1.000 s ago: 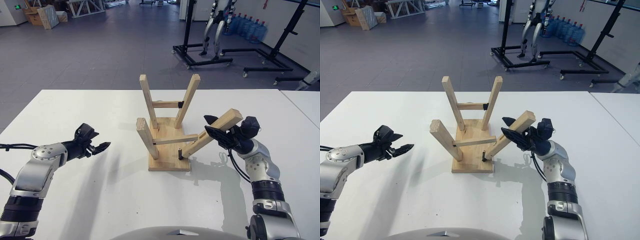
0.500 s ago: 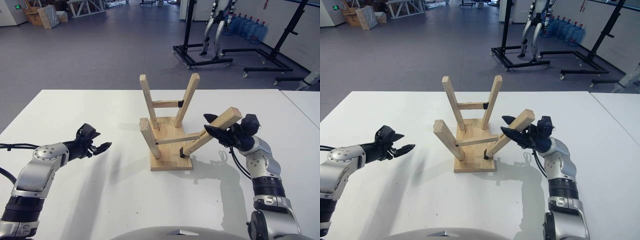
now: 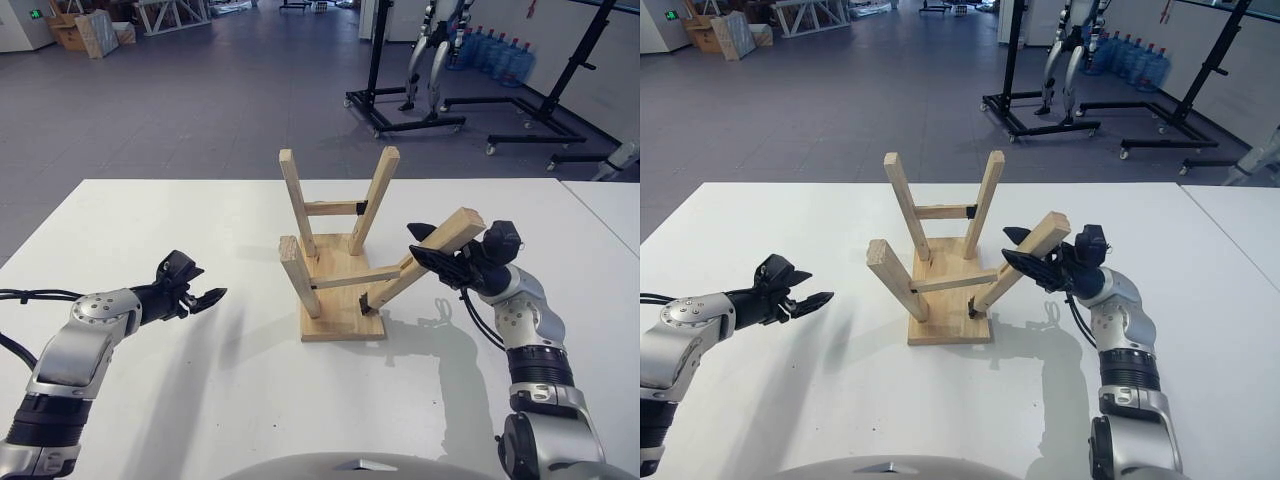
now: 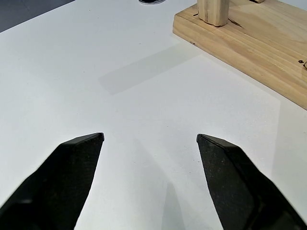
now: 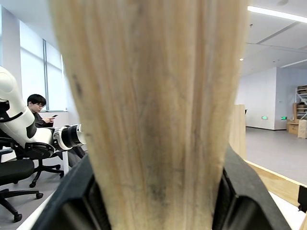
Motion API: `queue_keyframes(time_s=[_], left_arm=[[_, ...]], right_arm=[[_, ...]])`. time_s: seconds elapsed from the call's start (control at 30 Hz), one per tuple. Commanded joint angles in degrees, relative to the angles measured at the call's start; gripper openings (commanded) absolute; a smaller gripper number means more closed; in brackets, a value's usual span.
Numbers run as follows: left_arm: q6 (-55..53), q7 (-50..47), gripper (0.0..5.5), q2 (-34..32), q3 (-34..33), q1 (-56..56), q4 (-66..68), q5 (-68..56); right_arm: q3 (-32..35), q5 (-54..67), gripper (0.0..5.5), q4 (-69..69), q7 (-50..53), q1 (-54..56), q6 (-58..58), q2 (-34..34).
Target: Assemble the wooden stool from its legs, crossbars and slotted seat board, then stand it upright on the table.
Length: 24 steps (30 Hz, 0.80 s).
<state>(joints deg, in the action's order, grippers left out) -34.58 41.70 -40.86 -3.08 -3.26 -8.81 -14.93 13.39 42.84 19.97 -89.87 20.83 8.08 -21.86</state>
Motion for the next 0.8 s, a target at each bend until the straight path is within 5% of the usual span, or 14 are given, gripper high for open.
queue_keyframes(time_s=[0.03,0.8], left_arm=[[0.23,-0.15,3.55,0.14,0.36,0.03,-0.76,0.26],[1.22,-0.30,3.55,1.03,0.90,0.57,-0.48,0.91]], right_arm=[[-0.73,-0.63,2.05,0.68,-0.66,1.96,-0.35,-0.16],[-1.41,-1.95,2.05,3.47,-2.45,2.28,-2.23,-1.41]])
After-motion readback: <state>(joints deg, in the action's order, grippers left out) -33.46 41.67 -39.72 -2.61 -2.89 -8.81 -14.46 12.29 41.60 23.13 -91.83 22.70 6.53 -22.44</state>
